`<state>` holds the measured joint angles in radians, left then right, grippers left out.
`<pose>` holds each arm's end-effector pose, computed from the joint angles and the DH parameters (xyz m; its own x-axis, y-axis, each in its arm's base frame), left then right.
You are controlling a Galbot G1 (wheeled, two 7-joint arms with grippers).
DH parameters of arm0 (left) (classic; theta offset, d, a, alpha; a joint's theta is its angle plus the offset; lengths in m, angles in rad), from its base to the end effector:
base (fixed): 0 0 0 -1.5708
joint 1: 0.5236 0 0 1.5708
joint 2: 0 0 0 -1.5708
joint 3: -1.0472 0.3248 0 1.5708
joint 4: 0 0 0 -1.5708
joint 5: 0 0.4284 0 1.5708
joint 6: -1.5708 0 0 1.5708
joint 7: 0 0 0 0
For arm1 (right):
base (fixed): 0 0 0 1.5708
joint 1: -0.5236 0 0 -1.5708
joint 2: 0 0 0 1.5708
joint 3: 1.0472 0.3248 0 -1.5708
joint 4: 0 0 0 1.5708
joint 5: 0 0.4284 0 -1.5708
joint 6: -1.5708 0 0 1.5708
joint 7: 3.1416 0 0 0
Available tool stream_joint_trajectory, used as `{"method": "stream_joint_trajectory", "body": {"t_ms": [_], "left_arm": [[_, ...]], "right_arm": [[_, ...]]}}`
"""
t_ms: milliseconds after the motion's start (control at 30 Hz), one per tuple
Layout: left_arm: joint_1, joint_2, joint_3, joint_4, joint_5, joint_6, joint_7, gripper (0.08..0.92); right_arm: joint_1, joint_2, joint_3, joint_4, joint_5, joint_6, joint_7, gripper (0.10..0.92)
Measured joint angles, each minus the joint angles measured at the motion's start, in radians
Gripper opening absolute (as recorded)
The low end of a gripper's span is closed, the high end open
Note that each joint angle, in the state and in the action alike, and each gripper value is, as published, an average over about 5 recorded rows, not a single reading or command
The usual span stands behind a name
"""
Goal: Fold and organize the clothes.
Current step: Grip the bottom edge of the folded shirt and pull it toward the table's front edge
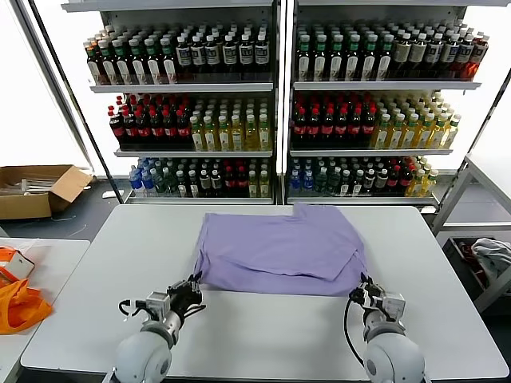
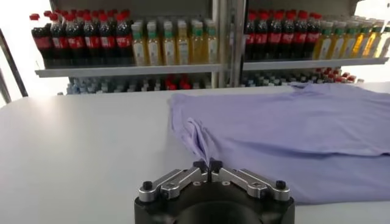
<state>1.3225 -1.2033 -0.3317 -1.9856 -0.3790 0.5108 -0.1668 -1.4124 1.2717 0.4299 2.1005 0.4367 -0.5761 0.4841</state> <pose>0.3245 -0.0151 -0.2671 -0.8821 0.1559 0.4445 0.1676 0.9858 -0.0130 0.3032 0.0011 -0.2377 -0.8672 0.1720 0.4674 0.1778 0.9835 -0.0319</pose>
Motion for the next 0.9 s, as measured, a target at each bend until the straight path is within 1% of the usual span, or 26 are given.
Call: {"method": "stream_joint_trajectory", "body": {"t_ms": [233,467,633,900], "left_arm": [[0.176,0.020,-0.020,-0.146,0.013,-0.006,-0.028,0.084],[0.325,0.021,-0.031,-0.231,0.034,-0.022,-0.043,0.084],[0.394,0.016,-0.029,-0.262,0.052,-0.027,-0.040,0.084],[0.458,0.002,-0.028,-0.275,0.087,-0.046,-0.038,0.084]], "right_arm": [[-0.157,0.002,0.002,0.104,-0.057,0.014,0.014,0.121],[-0.282,-0.006,0.005,0.170,-0.106,0.023,0.022,0.121],[-0.328,-0.008,0.007,0.182,-0.125,0.027,0.031,0.121],[-0.367,-0.012,0.012,0.184,-0.146,0.035,0.035,0.121]]}}
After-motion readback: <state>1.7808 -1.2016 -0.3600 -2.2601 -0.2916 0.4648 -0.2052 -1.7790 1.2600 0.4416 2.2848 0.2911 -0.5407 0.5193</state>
